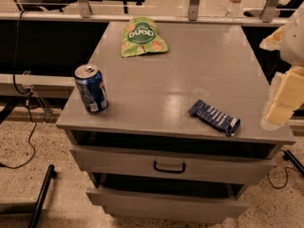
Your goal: Move rxbar blueberry near pepsi can
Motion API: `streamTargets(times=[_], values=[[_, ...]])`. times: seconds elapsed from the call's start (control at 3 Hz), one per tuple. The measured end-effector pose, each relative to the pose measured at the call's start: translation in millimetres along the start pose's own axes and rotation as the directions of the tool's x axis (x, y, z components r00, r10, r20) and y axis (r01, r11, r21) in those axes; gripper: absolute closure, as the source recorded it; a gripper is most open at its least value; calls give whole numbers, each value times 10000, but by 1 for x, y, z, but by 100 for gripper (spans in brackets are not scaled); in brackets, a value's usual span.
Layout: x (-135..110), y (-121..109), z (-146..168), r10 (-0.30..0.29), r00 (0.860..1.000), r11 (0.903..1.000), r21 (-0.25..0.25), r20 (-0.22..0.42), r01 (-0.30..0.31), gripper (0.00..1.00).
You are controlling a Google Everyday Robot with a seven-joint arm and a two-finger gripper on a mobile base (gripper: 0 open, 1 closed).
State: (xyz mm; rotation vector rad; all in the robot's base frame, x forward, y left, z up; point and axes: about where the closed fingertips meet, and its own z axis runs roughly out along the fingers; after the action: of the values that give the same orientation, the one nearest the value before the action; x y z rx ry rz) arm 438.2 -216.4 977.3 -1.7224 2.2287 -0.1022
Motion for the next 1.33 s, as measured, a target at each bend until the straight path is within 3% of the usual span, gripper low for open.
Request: streamTargets(times=[0.33, 1.0, 1.33], values=[[-1, -1, 0, 7, 10000, 10000, 17, 24, -7, 0], [1, -10, 52, 863, 9938, 9909, -1098, 706, -783, 0], [-7, -4, 76, 783, 9900, 9891, -1332, 1173, -625, 0]])
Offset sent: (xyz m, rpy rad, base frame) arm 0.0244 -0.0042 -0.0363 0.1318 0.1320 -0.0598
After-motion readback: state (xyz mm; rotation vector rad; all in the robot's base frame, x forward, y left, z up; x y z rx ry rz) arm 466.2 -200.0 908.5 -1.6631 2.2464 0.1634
